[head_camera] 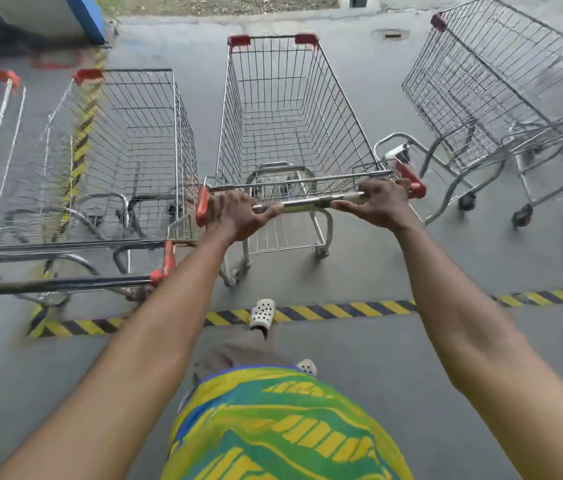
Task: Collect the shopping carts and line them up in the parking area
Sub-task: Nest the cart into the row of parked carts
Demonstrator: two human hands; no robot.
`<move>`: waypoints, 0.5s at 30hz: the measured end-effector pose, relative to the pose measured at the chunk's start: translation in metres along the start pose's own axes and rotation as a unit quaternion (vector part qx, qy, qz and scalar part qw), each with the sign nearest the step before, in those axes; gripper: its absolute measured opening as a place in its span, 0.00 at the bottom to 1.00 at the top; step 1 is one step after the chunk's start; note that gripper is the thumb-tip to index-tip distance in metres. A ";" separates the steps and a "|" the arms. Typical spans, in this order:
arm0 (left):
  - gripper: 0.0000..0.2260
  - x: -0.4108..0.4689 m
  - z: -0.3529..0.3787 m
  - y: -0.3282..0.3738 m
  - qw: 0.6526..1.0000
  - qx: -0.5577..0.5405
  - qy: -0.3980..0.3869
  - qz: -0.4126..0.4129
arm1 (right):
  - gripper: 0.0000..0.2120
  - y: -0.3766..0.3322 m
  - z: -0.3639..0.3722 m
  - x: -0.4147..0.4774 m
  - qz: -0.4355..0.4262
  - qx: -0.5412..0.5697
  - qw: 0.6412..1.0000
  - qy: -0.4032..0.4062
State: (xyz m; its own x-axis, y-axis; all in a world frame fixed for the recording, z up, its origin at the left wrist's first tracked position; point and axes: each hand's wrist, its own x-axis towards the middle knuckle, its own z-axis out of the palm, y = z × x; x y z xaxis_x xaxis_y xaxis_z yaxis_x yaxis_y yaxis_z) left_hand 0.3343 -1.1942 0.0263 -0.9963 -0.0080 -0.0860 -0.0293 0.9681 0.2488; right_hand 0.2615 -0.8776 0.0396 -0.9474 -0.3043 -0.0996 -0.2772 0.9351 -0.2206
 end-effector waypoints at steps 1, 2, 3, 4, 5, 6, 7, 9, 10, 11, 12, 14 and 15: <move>0.36 -0.004 0.003 0.000 1.000 0.000 0.002 -0.003 | 0.44 0.001 0.001 -0.007 0.004 0.001 1.000 0.001; 0.38 -0.008 0.004 0.001 1.000 0.002 0.005 -0.007 | 0.44 0.002 0.002 -0.013 0.006 0.004 1.000 0.005; 0.40 -0.012 0.005 0.003 1.000 0.004 0.003 -0.010 | 0.44 0.003 0.003 -0.018 0.009 0.007 1.000 0.009; 0.41 -0.016 0.006 0.003 1.000 0.004 -0.003 -0.014 | 0.43 0.003 0.004 -0.023 0.011 0.012 1.000 0.011; 0.42 -0.021 0.005 0.004 1.000 0.001 -0.004 -0.017 | 0.42 0.004 0.005 -0.028 0.011 0.016 1.000 0.010; 0.45 -0.025 0.004 0.004 1.000 -0.004 -0.005 -0.019 | 0.42 0.004 0.006 -0.032 0.009 0.018 1.000 0.010; 0.46 -0.030 0.002 0.005 1.000 -0.005 -0.005 -0.020 | 0.41 0.004 0.007 -0.035 0.005 0.018 1.000 0.012; 0.42 -0.039 -0.002 0.007 1.000 -0.004 -0.004 -0.016 | 0.40 0.001 0.008 -0.043 0.001 0.023 1.000 0.017; 0.40 -0.043 -0.002 0.006 1.000 -0.003 -0.005 -0.010 | 0.40 0.000 0.009 -0.046 0.001 0.026 1.000 0.018; 0.38 -0.046 -0.002 0.006 1.000 -0.002 -0.003 -0.002 | 0.40 -0.001 0.010 -0.050 0.002 0.026 0.999 0.020; 0.37 -0.050 -0.001 0.006 1.000 0.002 -0.001 0.004 | 0.40 -0.002 0.011 -0.054 0.004 0.028 0.999 0.022; 0.33 -0.057 0.002 0.005 1.000 -0.001 0.008 0.010 | 0.40 -0.004 0.013 -0.062 0.008 0.034 0.999 0.032; 0.32 -0.061 0.003 0.004 1.000 -0.002 0.012 0.015 | 0.40 -0.005 0.013 -0.065 0.010 0.036 0.999 0.040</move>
State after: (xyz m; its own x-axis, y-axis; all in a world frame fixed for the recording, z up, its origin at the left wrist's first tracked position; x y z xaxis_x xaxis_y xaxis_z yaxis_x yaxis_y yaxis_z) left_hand 0.3952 -1.1893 0.0292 -0.9983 0.0142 -0.0559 -0.0004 0.9672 0.2541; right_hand 0.3268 -0.8652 0.0349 -0.9633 -0.2668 -0.0287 -0.2475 0.9247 -0.2892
